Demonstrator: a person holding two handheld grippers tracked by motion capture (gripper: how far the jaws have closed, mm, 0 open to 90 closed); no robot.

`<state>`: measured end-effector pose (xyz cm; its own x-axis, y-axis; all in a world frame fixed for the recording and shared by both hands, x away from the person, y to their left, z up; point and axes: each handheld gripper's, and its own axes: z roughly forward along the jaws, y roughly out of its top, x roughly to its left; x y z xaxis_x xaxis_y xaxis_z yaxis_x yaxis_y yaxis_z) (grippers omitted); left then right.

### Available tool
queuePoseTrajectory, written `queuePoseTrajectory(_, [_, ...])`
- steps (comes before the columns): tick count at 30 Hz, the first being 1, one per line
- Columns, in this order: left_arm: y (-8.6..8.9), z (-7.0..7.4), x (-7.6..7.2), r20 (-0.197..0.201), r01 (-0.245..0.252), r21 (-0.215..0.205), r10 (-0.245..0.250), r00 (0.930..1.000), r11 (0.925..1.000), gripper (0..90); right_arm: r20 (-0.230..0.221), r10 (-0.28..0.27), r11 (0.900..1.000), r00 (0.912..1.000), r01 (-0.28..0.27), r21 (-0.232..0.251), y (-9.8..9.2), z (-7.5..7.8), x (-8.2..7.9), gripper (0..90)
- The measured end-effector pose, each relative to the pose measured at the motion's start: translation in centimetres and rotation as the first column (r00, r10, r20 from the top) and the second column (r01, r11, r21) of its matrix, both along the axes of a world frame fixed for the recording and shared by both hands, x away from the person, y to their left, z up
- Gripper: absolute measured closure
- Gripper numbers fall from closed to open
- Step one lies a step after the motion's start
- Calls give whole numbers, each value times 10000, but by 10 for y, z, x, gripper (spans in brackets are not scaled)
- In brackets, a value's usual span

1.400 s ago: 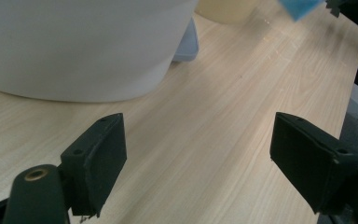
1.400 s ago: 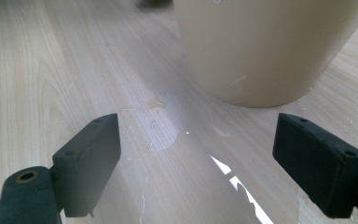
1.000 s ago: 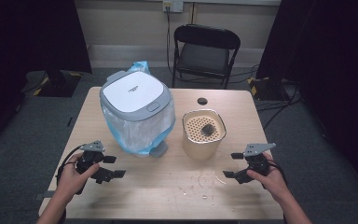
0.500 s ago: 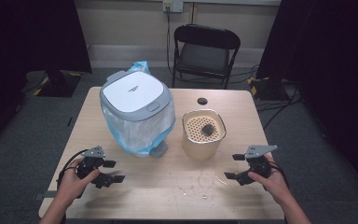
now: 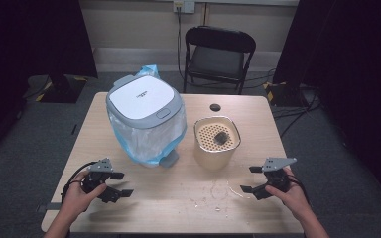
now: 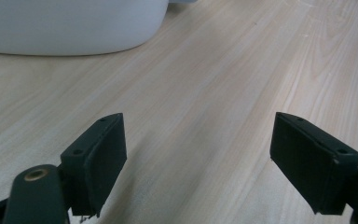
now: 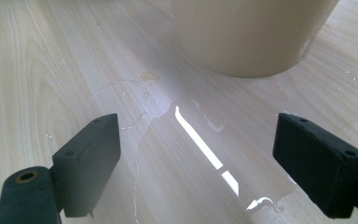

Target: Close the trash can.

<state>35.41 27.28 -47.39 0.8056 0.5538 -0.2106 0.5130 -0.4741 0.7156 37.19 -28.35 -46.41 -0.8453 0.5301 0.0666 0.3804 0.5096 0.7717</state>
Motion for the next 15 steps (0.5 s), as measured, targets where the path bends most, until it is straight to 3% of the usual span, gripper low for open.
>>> queuePoseTrajectory(15, [4,-10,-2,259,238,544,-253,9993,9982,177,271,73,9988,9996,-60,-481,1,-8,-2,142])
